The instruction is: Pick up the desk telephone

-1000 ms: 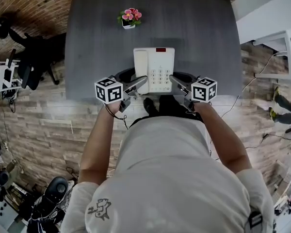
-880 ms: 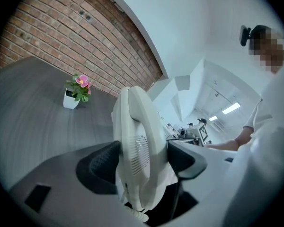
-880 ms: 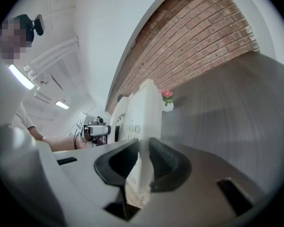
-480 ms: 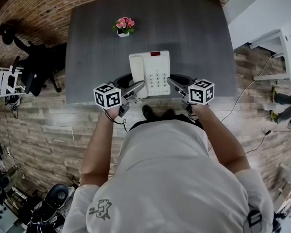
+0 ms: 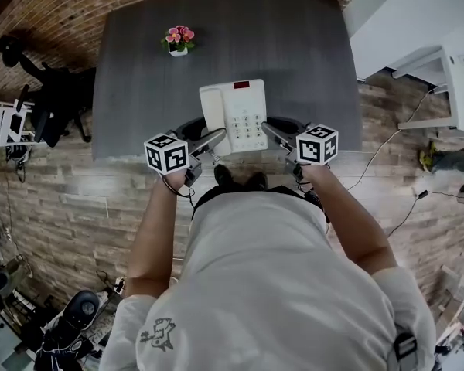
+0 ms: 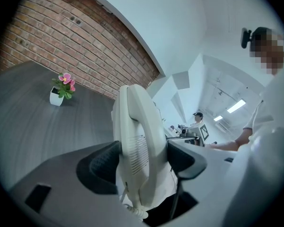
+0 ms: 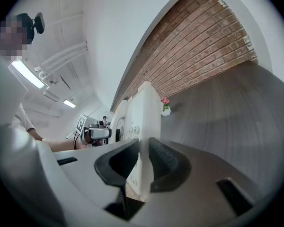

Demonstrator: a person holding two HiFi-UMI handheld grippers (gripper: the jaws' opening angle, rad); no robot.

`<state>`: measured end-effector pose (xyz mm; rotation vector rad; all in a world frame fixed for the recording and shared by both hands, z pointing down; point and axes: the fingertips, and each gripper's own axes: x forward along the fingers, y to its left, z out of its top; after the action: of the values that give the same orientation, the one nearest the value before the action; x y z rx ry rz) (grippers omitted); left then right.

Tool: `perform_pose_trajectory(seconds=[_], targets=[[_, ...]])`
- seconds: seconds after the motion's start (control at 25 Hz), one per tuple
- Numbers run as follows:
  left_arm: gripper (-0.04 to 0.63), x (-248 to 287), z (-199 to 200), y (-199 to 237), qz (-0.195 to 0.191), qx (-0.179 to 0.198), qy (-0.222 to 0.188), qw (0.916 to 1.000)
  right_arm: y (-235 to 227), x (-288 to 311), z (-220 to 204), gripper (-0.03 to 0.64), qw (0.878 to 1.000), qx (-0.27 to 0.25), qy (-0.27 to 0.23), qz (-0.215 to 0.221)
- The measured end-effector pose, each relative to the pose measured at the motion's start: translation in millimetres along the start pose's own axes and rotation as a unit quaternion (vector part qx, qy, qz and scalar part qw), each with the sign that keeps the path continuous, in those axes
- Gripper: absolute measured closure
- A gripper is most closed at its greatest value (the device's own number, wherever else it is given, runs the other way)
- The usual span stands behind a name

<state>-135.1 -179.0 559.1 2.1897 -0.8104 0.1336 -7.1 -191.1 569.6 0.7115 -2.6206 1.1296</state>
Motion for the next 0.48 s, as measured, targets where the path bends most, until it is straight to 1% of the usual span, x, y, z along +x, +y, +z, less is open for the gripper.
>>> perform_pose_trajectory(seconds=[0.08,0.24,0.48], targets=[[0.262,11,-9,-16,0.004,0.003,-0.001,1.0000,-6,-20,-7,0.543,1.000,0.000,0.000,0.004],[0.262,15,-18,-32,0.010,0.005,-0.001,0.9999,-6,-36,-16,0.545,1.000,0.002,0.001,0.011],[0.264,-9,-41,-42,0.013,0.007,0.000,0.9999,18,-39,-40,0.545,1.000,-0.001,-0.001,0.009]])
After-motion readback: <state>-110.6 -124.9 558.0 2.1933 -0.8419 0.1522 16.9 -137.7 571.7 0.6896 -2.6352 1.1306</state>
